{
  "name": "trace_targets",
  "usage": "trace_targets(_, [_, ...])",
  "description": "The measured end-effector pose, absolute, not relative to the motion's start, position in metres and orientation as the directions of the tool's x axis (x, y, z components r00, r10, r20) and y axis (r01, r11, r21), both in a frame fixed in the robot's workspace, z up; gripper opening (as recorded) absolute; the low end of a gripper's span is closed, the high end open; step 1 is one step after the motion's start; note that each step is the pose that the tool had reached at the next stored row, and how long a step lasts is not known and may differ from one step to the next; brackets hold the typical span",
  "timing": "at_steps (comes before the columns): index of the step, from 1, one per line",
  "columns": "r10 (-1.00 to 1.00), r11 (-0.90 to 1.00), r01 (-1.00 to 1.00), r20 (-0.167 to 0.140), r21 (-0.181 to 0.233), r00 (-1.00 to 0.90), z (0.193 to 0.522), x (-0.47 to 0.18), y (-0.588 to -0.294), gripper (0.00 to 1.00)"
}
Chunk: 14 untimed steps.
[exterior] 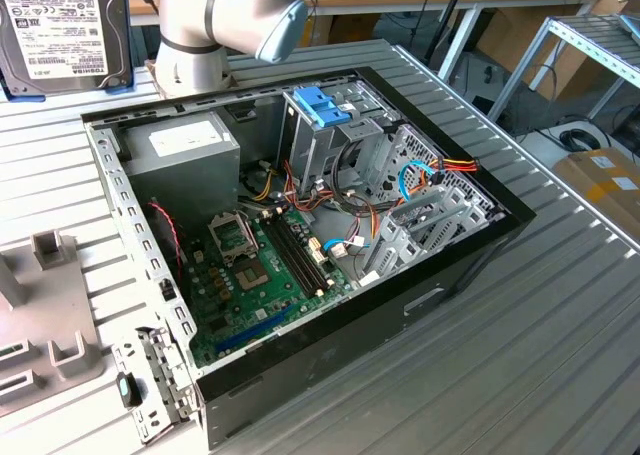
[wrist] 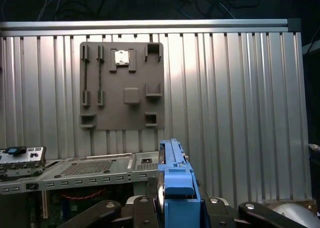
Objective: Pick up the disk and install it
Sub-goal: 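Pick up the disk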
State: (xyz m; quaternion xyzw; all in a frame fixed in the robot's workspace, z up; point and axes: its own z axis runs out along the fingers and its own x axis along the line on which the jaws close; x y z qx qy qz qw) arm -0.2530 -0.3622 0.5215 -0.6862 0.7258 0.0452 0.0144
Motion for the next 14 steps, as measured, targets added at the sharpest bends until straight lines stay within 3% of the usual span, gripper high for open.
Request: trace_targets(14, [-0.995,0.054,-0.997,-0.083,0.046,-0.058,0.521,-0.235,-0.367,0.37])
